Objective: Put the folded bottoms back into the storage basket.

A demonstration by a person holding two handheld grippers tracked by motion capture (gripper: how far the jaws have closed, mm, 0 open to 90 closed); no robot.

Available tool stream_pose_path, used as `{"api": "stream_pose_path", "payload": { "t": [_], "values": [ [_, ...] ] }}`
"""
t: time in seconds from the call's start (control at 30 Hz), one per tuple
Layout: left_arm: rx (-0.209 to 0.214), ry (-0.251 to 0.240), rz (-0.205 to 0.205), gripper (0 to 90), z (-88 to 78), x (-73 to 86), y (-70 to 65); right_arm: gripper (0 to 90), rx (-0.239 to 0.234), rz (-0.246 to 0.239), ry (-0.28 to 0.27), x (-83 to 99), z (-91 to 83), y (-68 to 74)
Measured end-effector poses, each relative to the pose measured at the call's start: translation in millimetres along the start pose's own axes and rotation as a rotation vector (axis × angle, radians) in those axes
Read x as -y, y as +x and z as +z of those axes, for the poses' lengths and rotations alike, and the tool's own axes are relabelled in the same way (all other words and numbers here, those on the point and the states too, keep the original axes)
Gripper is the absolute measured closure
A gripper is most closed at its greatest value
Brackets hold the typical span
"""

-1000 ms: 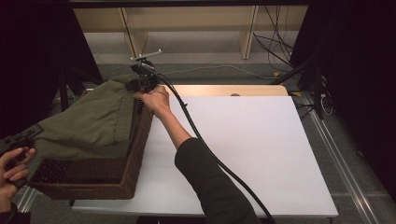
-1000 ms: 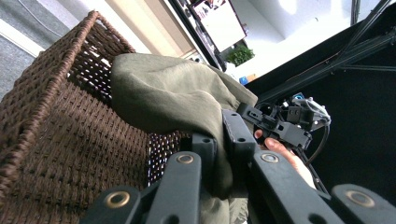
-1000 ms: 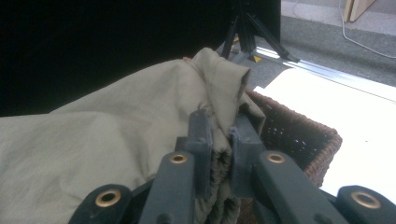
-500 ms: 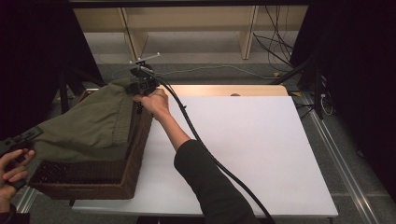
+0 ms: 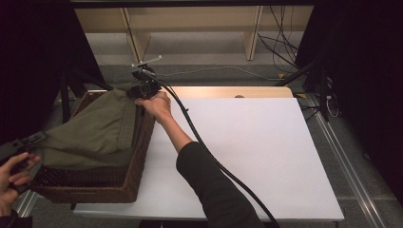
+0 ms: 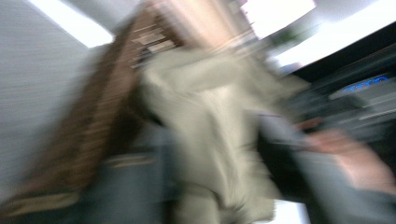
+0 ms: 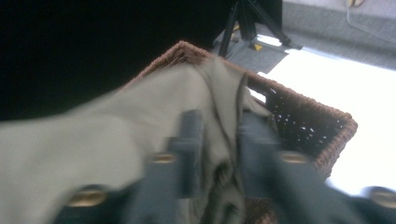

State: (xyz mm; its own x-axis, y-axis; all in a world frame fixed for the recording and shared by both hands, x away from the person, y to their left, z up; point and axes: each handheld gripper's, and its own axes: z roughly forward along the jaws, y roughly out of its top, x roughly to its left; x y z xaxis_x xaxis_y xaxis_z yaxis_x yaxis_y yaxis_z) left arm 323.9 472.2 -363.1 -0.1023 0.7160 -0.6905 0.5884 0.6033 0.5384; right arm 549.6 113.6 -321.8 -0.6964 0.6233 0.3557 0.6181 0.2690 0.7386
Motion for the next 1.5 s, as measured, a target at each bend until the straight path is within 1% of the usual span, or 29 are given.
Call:
{"api": "stream_pose_path", "payload": {
  "t": [0.03, 0.07, 0.1, 0.13, 0.17, 0.2, 0.23, 0.37, 0.43, 0.53, 0.67, 0.7, 0.77, 0.8, 0.83, 0.9, 1.0, 1.07, 1.17, 1.2, 1.27, 1.3, 1.4, 1.43, 1.47, 1.5],
  "values": [
    [-0.056, 0.004, 0.009, 25.5, 0.4, -0.4, 0.3, 46.6, 0.001, 0.022, 0.009, -1.6, 0.2, -4.0],
    [-0.099, -0.008, 0.000, 20.6, -0.2, -1.2, 2.0, 46.2, 0.030, 0.032, -0.003, -2.7, -1.8, -7.3],
    [-0.107, -0.017, -0.007, 20.5, -0.8, -1.3, 4.2, 46.0, 0.043, 0.031, -0.016, -3.6, -4.6, -10.1],
    [-0.093, -0.010, -0.010, 21.1, -0.6, -1.1, 5.5, 45.6, 0.039, 0.031, -0.022, -4.5, -6.7, -12.5],
    [-0.099, -0.004, -0.001, 20.5, 0.2, -1.0, 5.1, 44.1, 0.031, 0.033, -0.020, -5.4, -8.8, -13.7],
    [-0.100, -0.007, 0.001, 20.1, 0.9, -0.9, 4.0, 42.8, 0.032, 0.023, -0.024, -6.4, -11.6, -13.7],
    [-0.093, -0.009, 0.004, 20.3, 1.7, -0.8, 2.2, 42.8, 0.031, 0.015, -0.031, -7.0, -13.3, -13.3],
    [-0.073, 0.000, 0.051, 21.1, 4.6, 0.3, -10.2, 39.9, 0.014, 0.002, -0.051, -9.3, -20.9, -10.1],
    [-0.063, -0.001, 0.064, 21.4, 5.8, 1.1, -15.7, 37.9, 0.006, -0.004, -0.054, -9.4, -23.6, -8.6],
    [-0.050, 0.001, 0.083, 21.8, 8.6, 2.6, -23.3, 35.7, 0.012, -0.028, -0.051, -9.1, -28.4, -5.4],
    [-0.026, 0.005, 0.109, 21.9, 13.8, 5.0, -35.0, 33.6, -0.001, -0.043, -0.062, -9.4, -37.9, -2.8],
    [-0.022, 0.004, 0.114, 21.9, 15.2, 5.8, -37.5, 32.8, -0.004, -0.046, -0.065, -9.3, -40.4, -2.4],
    [-0.016, -0.010, 0.107, 22.8, 16.9, 6.9, -41.0, 32.6, -0.010, -0.053, -0.072, -8.2, -46.3, -2.4],
    [-0.013, -0.011, 0.109, 23.4, 17.9, 7.7, -42.8, 32.5, -0.016, -0.054, -0.071, -7.0, -49.2, -2.7],
    [-0.005, -0.007, 0.111, 23.4, 19.6, 8.4, -44.7, 32.1, -0.018, -0.061, -0.068, -5.7, -51.9, -3.4],
    [0.011, -0.006, 0.108, 23.1, 23.3, 10.4, -48.2, 31.6, -0.004, -0.069, -0.069, -2.7, -57.3, -5.8],
    [0.027, 0.006, 0.104, 23.0, 29.9, 13.7, -53.0, 31.4, 0.003, -0.060, -0.077, 0.1, -65.5, -11.6],
    [0.031, 0.014, 0.110, 22.8, 33.9, 15.6, -56.4, 31.5, 0.001, -0.051, -0.084, 2.1, -72.7, -16.1],
    [0.049, 0.007, 0.111, 22.8, 38.0, 18.6, -62.8, 31.4, 0.009, -0.060, -0.090, 4.5, -82.0, -21.2],
    [0.053, 0.005, 0.116, 22.8, 39.2, 19.7, -65.4, 31.3, 0.010, -0.058, -0.093, 5.2, -85.0, -22.7],
    [0.060, -0.014, 0.123, 22.6, 41.1, 22.4, -70.9, 31.2, 0.017, -0.058, -0.100, 6.8, -90.7, -26.0],
    [0.064, -0.014, 0.131, 22.6, 42.1, 23.5, -73.5, 31.1, 0.020, -0.059, -0.102, 7.7, -93.3, -27.5],
    [0.074, -0.022, 0.148, 22.6, 46.8, 27.7, -82.0, 31.0, 0.036, -0.078, -0.106, 11.6, -101.5, -30.1],
    [0.080, -0.023, 0.153, 22.6, 48.9, 29.2, -84.7, 30.9, 0.040, -0.083, -0.106, 13.0, -104.2, -31.1],
    [0.087, -0.015, 0.165, 22.6, 51.4, 30.3, -87.1, 30.9, 0.041, -0.083, -0.110, 14.4, -106.9, -32.2],
    [0.093, -0.007, 0.169, 22.6, 54.0, 31.1, -89.6, 30.9, 0.042, -0.082, -0.117, 15.8, -109.7, -33.8]
  ]
}}
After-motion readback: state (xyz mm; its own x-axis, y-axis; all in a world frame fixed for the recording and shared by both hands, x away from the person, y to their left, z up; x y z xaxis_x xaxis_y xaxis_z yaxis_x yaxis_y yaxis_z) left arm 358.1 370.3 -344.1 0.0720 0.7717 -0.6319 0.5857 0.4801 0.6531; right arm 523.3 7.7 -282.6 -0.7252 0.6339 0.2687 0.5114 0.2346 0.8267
